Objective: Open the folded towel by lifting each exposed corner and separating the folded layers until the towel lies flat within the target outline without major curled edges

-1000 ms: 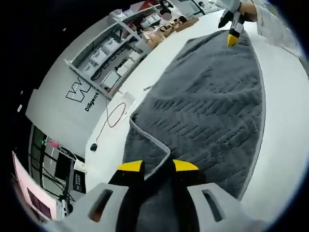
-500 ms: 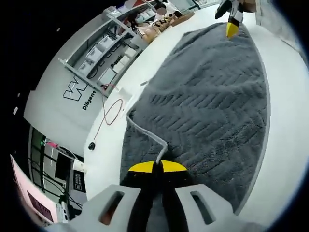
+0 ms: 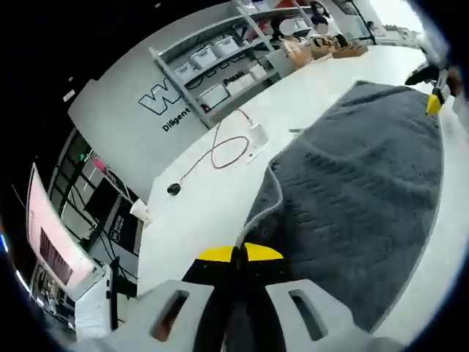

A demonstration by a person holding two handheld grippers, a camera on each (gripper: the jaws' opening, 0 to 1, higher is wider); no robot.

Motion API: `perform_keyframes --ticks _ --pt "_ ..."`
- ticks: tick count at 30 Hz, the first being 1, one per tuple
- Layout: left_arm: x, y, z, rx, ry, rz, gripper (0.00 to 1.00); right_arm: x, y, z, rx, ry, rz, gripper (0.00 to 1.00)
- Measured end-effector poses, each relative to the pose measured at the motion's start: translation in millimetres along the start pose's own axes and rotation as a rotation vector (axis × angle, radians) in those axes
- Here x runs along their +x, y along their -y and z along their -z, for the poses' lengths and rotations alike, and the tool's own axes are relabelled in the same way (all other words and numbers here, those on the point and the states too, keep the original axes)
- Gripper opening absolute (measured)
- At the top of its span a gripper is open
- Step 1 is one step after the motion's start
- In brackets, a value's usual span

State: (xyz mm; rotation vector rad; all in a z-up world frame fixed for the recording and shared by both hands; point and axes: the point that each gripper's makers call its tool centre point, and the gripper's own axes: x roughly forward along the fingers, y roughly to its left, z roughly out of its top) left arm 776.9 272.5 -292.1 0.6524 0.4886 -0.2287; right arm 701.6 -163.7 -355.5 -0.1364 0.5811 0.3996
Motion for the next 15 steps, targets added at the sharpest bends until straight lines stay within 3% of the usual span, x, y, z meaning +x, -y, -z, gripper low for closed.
perform_keyframes --ticks 11,15 --pt "29 -55.3 -0.4 -0.069 -0.038 -0.062 0.02 0 -8 -5.0 -0.019 0.018 -0.029 0.98" --pt "46 -66.7 -2.9 -0.086 -0.012 -0.052 0.02 2 -10 -4.8 -0.032 0.010 -0.032 0.98"
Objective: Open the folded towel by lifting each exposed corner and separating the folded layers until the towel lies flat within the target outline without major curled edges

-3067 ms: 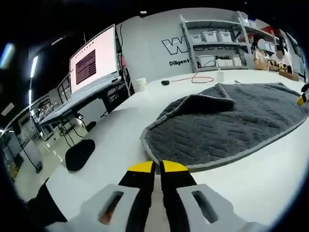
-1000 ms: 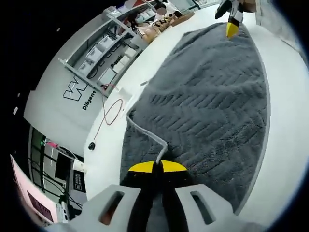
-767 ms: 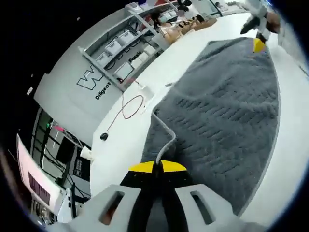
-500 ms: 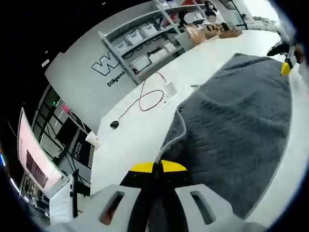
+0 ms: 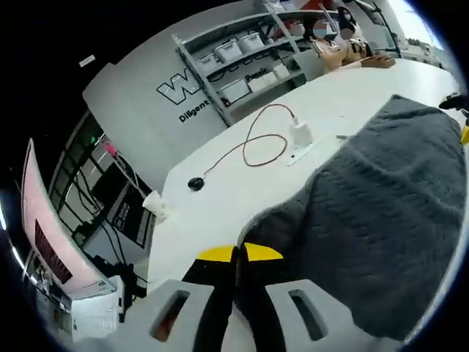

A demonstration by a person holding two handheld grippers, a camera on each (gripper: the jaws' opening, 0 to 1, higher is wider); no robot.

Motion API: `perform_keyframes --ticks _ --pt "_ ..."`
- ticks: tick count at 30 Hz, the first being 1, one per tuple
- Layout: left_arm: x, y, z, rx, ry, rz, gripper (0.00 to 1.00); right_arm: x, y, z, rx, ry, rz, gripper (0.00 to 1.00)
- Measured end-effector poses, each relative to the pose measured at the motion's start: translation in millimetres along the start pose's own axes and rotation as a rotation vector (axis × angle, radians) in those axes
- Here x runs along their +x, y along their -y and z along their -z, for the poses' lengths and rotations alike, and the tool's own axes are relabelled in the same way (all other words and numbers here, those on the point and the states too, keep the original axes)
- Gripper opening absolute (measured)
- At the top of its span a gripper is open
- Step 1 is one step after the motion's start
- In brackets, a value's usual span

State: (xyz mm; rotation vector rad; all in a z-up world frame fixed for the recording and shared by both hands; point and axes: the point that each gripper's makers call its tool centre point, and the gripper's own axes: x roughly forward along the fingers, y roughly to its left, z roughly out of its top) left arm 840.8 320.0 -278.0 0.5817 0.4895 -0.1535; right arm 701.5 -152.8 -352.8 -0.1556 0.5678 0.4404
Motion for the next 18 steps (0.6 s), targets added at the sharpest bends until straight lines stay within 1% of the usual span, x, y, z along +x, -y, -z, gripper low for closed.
perform_keyframes --ticks 1,2,3,4,7,9,12,18 --pt "4 -2.5 1.6 -0.019 -0.008 0.001 0.02 1 0 -0.4 0.000 0.001 -0.003 0.97" --pt "8 -6.0 2.0 -0.013 -0.007 -0.004 0.02 2 -1 -0.5 0.002 0.001 -0.007 0.97" --pt "13 -11.9 3.0 -0.032 -0.004 -0.018 0.02 3 -2 0.4 0.003 -0.004 -0.010 0.97" --pt "21 -19.1 7.7 -0.075 -0.012 -0.028 0.02 4 -2 2.1 -0.001 -0.013 -0.007 0.97" --pt "36 -28.4 16.5 -0.091 -0.035 -0.044 0.02 4 -2 1.5 -0.001 -0.014 -0.008 0.97" --pt "46 -32.0 17.7 -0.109 -0.034 -0.045 0.02 5 -2 2.0 -0.007 -0.017 -0.007 0.97" --pt "62 -34.2 20.2 -0.115 -0.040 -0.035 0.02 6 -1 2.1 -0.007 -0.020 -0.003 0.96" --pt "79 -33.8 22.7 -0.116 -0.046 -0.022 0.02 6 -1 3.6 -0.009 -0.026 -0.004 0.96"
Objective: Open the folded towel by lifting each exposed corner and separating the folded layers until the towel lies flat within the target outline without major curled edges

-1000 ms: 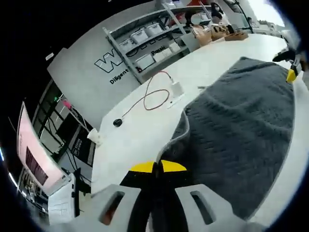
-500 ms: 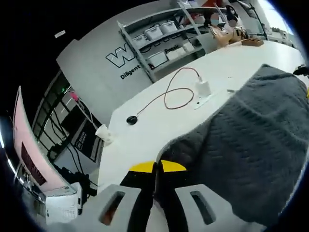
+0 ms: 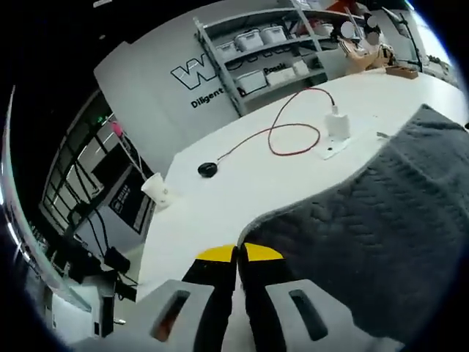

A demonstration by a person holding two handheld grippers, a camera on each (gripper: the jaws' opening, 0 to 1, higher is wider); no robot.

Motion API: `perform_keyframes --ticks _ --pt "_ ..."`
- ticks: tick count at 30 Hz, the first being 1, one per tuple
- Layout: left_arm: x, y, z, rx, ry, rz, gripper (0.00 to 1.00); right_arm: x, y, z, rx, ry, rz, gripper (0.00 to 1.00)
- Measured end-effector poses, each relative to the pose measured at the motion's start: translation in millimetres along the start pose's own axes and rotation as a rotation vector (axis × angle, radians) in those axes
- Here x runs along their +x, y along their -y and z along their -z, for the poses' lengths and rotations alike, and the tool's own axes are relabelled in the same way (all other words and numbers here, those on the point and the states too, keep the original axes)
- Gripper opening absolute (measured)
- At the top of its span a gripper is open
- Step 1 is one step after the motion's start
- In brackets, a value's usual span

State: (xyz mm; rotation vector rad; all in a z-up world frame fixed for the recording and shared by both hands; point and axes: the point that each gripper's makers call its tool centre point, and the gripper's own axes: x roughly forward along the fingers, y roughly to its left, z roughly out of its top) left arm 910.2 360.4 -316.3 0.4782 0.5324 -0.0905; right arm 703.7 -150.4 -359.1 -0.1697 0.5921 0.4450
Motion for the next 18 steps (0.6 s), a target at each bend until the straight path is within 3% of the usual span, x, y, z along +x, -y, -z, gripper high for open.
perform_keyframes --ticks 3,7,10,18 --pt "15 -4.2 7.8 0.023 -0.041 -0.013 0.02 0 -1 -0.3 -0.001 0.001 -0.003 0.96" --pt "31 -5.6 17.3 -0.018 -0.068 -0.002 0.02 1 -2 0.6 -0.006 -0.005 -0.002 0.96" --pt "48 -2.3 33.6 0.002 -0.149 0.013 0.02 3 -4 1.5 -0.015 -0.012 -0.005 0.96" --pt "64 4.0 46.3 0.017 -0.215 0.027 0.02 3 -6 2.1 -0.027 -0.016 -0.007 0.96"
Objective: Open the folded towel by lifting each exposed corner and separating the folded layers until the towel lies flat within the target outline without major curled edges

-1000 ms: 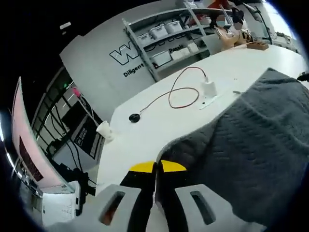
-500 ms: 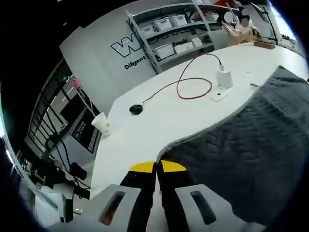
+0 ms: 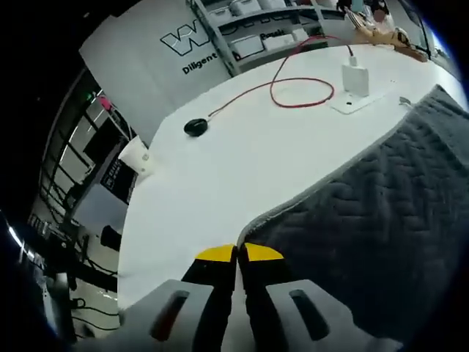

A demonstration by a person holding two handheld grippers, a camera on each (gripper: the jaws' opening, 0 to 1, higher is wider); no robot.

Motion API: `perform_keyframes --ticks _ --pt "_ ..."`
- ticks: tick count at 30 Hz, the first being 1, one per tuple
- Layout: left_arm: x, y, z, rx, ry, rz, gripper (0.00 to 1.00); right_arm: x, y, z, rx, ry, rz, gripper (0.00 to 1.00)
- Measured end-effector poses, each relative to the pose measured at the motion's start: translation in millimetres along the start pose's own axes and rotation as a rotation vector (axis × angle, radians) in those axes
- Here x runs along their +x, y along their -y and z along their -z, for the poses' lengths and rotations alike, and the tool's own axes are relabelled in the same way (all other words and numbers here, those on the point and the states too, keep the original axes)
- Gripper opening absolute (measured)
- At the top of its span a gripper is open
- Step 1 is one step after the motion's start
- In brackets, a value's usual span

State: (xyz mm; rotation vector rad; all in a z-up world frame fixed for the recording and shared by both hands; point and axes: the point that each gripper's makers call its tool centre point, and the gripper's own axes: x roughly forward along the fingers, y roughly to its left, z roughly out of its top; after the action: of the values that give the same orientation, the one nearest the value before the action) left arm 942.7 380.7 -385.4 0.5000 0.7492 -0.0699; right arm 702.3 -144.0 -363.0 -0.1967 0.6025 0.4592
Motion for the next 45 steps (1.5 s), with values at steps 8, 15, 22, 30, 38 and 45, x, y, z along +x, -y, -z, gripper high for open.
perform_keyframes --ticks 8,15,22,30,38,45 --pt "3 1.6 2.1 0.016 -0.008 -0.015 0.03 2 -5 1.0 -0.013 -0.008 -0.012 0.96" --pt "-5 -0.8 3.9 -0.039 -0.001 0.001 0.21 1 -6 1.5 -0.019 -0.010 -0.014 0.96" --pt "-46 13.2 -7.6 -0.232 0.110 0.116 0.48 4 1 4.2 0.016 -0.011 -0.006 0.96" --pt "-83 42.3 -15.4 -0.199 0.164 0.189 0.84 11 -5 7.7 0.015 -0.034 -0.035 0.96" --pt "-104 75.5 -23.1 -0.177 0.268 0.288 0.99 16 -6 14.2 0.007 -0.066 -0.027 0.96" --pt "-114 82.7 -32.4 -0.220 0.351 0.324 0.99 18 -8 14.3 -0.017 -0.076 -0.020 0.96"
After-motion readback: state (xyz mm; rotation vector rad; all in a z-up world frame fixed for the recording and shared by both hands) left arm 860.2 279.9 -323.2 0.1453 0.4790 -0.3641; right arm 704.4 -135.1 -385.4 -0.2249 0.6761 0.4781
